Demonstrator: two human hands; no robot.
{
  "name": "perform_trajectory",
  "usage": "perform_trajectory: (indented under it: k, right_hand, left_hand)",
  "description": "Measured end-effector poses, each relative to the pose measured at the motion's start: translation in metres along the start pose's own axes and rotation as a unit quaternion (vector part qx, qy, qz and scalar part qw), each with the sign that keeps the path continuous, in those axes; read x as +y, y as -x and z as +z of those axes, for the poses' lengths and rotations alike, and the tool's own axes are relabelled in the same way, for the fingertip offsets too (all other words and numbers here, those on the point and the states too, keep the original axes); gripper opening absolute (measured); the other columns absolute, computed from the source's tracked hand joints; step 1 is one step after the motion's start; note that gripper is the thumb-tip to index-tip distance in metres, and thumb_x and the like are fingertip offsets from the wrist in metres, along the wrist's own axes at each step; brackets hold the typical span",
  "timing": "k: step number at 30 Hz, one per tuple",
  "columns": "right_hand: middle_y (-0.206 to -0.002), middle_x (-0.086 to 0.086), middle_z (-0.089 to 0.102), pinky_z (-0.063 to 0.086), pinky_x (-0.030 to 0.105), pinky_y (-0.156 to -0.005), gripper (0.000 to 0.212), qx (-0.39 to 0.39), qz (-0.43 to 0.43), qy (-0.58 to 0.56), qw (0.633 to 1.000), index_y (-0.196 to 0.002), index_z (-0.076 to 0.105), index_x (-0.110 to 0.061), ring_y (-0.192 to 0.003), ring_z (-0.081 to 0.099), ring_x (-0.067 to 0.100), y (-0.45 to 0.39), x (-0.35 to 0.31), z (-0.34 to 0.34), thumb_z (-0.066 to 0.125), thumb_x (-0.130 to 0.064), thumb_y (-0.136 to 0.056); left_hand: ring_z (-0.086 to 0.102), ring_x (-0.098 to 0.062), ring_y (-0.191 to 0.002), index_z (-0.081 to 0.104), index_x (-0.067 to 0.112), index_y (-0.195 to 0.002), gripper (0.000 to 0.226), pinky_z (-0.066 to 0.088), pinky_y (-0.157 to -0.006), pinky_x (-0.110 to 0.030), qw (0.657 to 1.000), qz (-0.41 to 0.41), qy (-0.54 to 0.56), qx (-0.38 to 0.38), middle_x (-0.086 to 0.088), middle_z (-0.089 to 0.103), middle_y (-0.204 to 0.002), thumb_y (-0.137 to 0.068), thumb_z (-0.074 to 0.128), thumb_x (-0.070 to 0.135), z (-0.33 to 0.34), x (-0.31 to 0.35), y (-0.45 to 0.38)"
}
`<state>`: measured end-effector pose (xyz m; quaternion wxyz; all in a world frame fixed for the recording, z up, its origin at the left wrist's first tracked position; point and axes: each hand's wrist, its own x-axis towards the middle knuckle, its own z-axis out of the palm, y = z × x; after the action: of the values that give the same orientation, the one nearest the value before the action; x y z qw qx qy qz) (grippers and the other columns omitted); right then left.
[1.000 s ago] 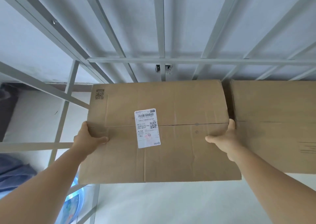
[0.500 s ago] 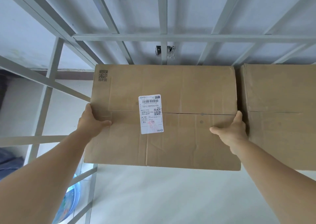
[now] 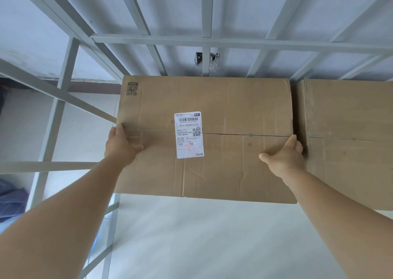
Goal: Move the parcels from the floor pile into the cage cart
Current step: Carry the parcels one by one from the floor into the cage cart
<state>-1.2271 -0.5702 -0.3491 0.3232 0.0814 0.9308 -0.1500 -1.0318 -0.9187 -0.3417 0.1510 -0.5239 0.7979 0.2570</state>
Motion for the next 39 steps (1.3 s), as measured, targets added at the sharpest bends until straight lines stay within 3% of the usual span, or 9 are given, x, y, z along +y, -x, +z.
perform_trajectory:
  k: [3, 6, 10, 17, 29, 39]
  right_hand:
    - [-0.163, 0.008, 0.006, 0.027, 0.043, -0.117, 0.105, 0.007, -0.045, 0.049, 0.998, -0.156, 0.007, -0.009, -0.147, 0.020, 0.030, 0.023, -0.006, -0.006, 0.074, -0.042, -0.082]
    - [-0.164, 0.008, 0.005, 0.021, 0.042, -0.119, 0.102, -0.004, -0.114, 0.110, 0.987, -0.156, 0.005, -0.011, -0.149, 0.011, 0.027, 0.055, -0.013, -0.022, 0.070, -0.045, -0.085]
    - [-0.163, 0.002, 0.010, 0.020, 0.039, -0.119, 0.096, 0.007, -0.204, 0.180, 0.962, -0.156, 0.007, -0.015, -0.149, 0.011, 0.023, 0.103, -0.021, -0.059, 0.065, -0.048, -0.087]
    - [-0.165, -0.002, 0.001, 0.010, 0.038, -0.121, 0.092, 0.004, -0.248, 0.208, 0.946, -0.157, -0.002, -0.021, -0.151, 0.003, 0.020, 0.203, -0.019, -0.141, 0.059, -0.046, -0.092]
    - [-0.164, -0.002, 0.007, 0.011, 0.036, -0.119, 0.092, 0.083, -0.221, 0.142, 0.961, -0.156, 0.003, -0.021, -0.150, 0.008, 0.020, 0.355, 0.054, -0.241, 0.063, -0.045, -0.090]
    - [-0.165, 0.001, 0.003, 0.010, 0.042, -0.120, 0.092, 0.187, -0.080, 0.076, 0.976, -0.157, 0.001, -0.019, -0.151, 0.005, 0.022, 0.482, 0.171, -0.281, 0.059, -0.048, -0.091]
  left_hand:
    - [0.039, -0.032, -0.134, 0.023, 0.015, -0.150, 0.091, 0.040, -0.105, -0.046, 0.998, 0.027, -0.050, -0.019, -0.006, 0.028, -0.154, -0.079, 0.077, 0.031, -0.001, 0.013, 0.025]
    - [0.023, -0.026, -0.144, 0.012, 0.018, -0.155, 0.096, 0.027, -0.114, -0.041, 0.992, 0.068, -0.093, -0.056, -0.002, 0.013, -0.161, -0.082, 0.074, 0.034, -0.008, 0.031, 0.061]
    - [0.025, -0.023, -0.143, 0.010, 0.020, -0.154, 0.091, 0.028, -0.112, -0.037, 0.980, 0.133, -0.132, -0.066, 0.002, 0.010, -0.161, -0.086, 0.067, 0.039, -0.032, 0.062, 0.122]
    - [0.021, -0.018, -0.144, 0.022, 0.021, -0.150, 0.076, 0.018, -0.115, -0.032, 0.950, 0.244, -0.192, -0.030, 0.004, 0.028, -0.154, -0.089, 0.059, 0.046, -0.102, 0.104, 0.232]
    - [0.017, -0.017, -0.146, 0.018, 0.020, -0.152, 0.079, 0.015, -0.117, -0.031, 0.890, 0.410, -0.199, -0.002, 0.005, 0.023, -0.158, -0.090, 0.058, 0.047, -0.173, 0.150, 0.400]
    - [0.022, -0.016, -0.145, 0.017, 0.022, -0.153, 0.078, 0.017, -0.116, -0.031, 0.783, 0.585, -0.212, -0.028, 0.006, 0.025, -0.157, -0.091, 0.056, 0.046, -0.172, 0.178, 0.532]
